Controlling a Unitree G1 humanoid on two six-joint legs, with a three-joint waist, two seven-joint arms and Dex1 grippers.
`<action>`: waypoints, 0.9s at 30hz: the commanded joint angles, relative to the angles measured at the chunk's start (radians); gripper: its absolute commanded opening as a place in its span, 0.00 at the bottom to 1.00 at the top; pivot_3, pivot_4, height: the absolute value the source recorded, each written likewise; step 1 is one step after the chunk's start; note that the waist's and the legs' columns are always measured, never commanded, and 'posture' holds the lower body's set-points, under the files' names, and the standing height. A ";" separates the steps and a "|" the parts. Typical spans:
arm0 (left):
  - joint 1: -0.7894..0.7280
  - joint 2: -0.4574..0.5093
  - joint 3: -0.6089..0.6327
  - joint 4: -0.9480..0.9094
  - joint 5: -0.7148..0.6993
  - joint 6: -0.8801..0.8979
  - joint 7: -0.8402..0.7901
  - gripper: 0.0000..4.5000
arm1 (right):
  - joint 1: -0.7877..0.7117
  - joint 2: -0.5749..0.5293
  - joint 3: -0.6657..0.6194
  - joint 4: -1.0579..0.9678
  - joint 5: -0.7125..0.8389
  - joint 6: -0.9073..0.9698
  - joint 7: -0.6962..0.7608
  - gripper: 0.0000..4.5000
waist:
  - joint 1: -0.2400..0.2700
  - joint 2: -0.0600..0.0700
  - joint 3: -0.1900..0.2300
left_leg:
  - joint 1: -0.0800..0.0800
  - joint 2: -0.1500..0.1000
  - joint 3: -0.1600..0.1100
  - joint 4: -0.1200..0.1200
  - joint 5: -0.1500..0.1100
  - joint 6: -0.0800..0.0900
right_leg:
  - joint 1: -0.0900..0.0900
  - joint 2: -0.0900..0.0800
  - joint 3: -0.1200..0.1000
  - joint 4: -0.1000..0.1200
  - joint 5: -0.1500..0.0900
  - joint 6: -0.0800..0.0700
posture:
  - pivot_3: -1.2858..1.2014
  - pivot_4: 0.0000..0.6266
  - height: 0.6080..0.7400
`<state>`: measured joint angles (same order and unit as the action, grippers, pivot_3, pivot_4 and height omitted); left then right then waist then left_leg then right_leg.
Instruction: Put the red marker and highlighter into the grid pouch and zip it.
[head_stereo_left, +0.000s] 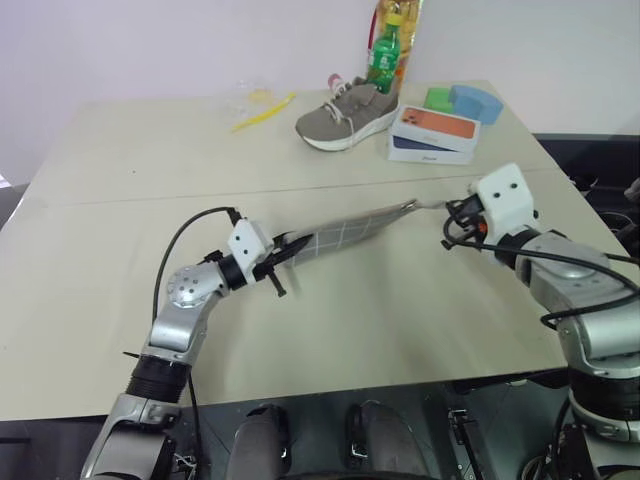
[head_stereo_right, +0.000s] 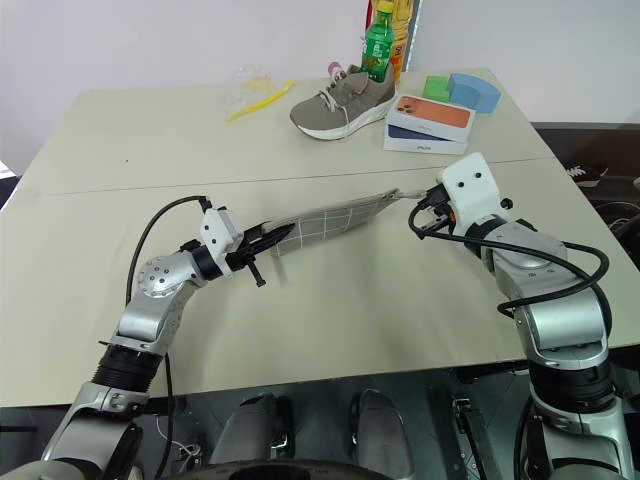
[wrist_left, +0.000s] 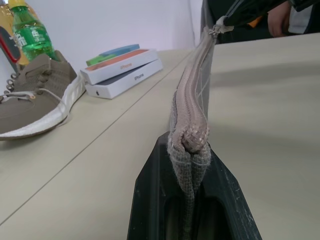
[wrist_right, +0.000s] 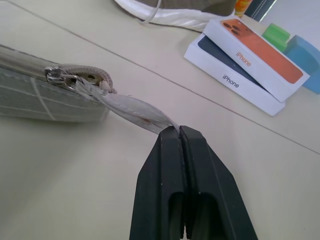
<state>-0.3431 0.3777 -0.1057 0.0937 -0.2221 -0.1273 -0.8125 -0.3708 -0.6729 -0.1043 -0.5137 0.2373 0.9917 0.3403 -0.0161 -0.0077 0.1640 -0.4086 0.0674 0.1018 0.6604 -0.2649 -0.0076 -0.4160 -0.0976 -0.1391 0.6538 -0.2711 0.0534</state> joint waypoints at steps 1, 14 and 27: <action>0.054 0.053 0.016 0.036 0.041 0.007 0.001 0.00 | 0.006 -0.036 -0.048 0.016 -0.032 -0.022 -0.007 0.00 | 0.000 0.000 0.000 | 0.000 0.000 0.000 0.000 0.000 0.000 | 0.000 0.000 0.000 0.000 0.000 0.000 | 0.52 0.24 1.00; 0.167 0.111 -0.006 -0.054 -0.017 0.098 -0.033 0.24 | 0.127 -0.123 0.027 -0.062 0.062 -0.043 0.180 0.30 | 0.003 0.000 0.000 | -0.001 0.000 0.000 -0.001 0.000 0.000 | -0.002 0.000 0.000 0.000 0.000 0.000 | 0.52 0.24 1.00; 0.301 0.141 0.166 -0.119 -0.020 0.268 0.154 0.91 | 0.321 -0.107 -0.179 0.066 0.108 -0.300 0.305 0.98 | 0.007 -0.001 0.001 | -0.002 0.000 0.000 -0.001 0.000 0.000 | -0.002 0.000 0.000 -0.002 0.000 0.000 | 0.52 0.24 1.00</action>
<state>-0.0627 0.5042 0.0058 -0.0344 -0.2543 0.1242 -0.7058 -0.0672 -0.7911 -0.2243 -0.4878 0.3328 0.7380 0.6387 -0.0092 -0.0085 0.1645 -0.4103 0.0676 0.1018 0.6595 -0.2650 -0.0076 -0.4178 -0.0980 -0.1388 0.6521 -0.2712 0.0536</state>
